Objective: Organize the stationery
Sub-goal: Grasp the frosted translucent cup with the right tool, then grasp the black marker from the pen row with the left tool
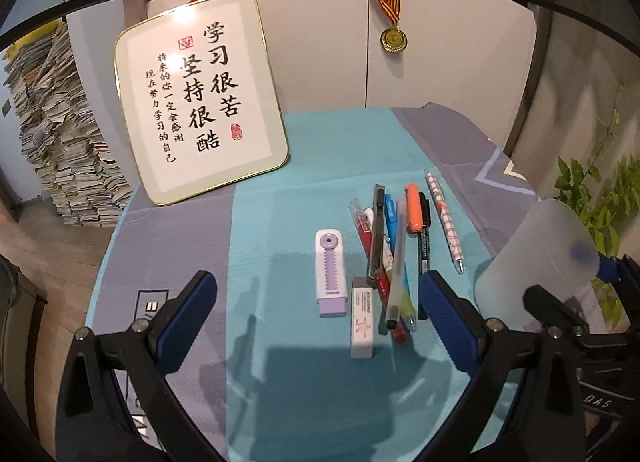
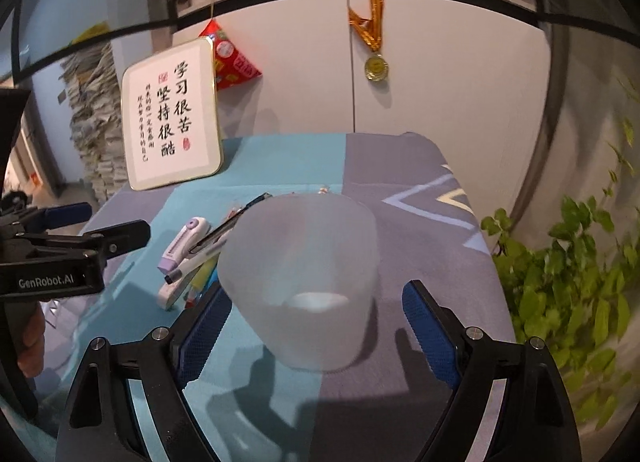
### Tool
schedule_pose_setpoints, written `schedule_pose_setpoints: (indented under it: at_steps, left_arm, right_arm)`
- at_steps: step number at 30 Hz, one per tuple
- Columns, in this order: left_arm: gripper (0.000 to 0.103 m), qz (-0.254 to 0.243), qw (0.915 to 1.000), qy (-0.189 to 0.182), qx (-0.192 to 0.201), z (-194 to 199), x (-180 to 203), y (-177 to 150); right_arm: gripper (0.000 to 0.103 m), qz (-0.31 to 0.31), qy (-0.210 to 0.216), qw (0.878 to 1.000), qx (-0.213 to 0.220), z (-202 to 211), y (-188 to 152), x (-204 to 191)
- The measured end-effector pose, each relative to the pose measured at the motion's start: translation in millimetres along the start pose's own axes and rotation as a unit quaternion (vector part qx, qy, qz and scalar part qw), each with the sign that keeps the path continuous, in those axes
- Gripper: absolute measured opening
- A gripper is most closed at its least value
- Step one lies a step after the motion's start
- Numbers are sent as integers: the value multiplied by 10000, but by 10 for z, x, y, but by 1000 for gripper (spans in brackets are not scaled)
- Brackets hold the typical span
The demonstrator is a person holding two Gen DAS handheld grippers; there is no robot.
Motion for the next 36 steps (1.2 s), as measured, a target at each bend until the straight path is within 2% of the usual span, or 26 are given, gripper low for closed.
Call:
schedule_pose_setpoints:
  at_steps: [4, 5, 6, 7, 13, 16, 18, 21, 23, 27, 28, 30, 34, 36]
  left_arm:
    - [95, 9, 9999, 0, -123, -133, 22, 11]
    - [91, 6, 9999, -2, -140, -170, 37, 31]
    - [86, -16, 9999, -14, -152, -208, 51, 59]
    - [84, -71, 9998, -39, -182, -259, 87, 96]
    - [76, -389, 9988, -96, -267, -528, 250, 257]
    - [63, -558, 9978, -93, -349, -677, 311, 319]
    - [47, -564, 9974, -113, -442, -757, 309, 339]
    - [45, -517, 9967, -220, -591, -867, 297, 354]
    - [45, -537, 9961, -228, -659, -902, 292, 340]
    - [43, -706, 9948, -242, -688, -926, 355, 309]
    - [39, -773, 9945, -208, -677, -925, 371, 302]
    - [11, -810, 9934, -387, -708, -919, 433, 269]
    - [9, -683, 9928, -533, -828, -884, 452, 211]
    - [8, -362, 9918, -788, -940, -811, 395, 131]
  right_arm:
    - [88, 46, 124, 9999, -30, -123, 51, -46]
    - [83, 75, 88, 9999, -12, -147, 51, -49]
    - [73, 86, 20, 10000, -1, -168, 54, -32]
    - [72, 90, 12, 10000, 3, -173, 56, -7]
    - [72, 73, -401, 9992, 54, -82, 65, 381]
    - [72, 0, -286, 9996, 41, -91, 69, 450]
    - [72, 70, -290, 9995, 83, -96, 72, 423]
    - [76, 171, -231, 9995, 160, -101, 51, 381]
    - [85, 117, -80, 9997, 177, -104, 24, 376]
    - [85, -17, 69, 9998, 200, -103, 13, 391]
    - [85, -70, 94, 9997, 200, -102, 13, 404]
    - [85, -161, 116, 9996, 183, -114, 15, 429]
    - [85, -332, 91, 9992, 185, -118, 13, 470]
    - [85, -353, 31, 9991, 228, -102, 13, 482]
Point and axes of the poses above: each gripper's, at about its wrist camera, not at the fingertips, and z roughly against the way its jaws point, x to its right, y to its top, the point moved 6 cm from there along -z, roughly the way its jaws point, and after that the axes turned 6 degrees about -z, right-handed, at the moved point
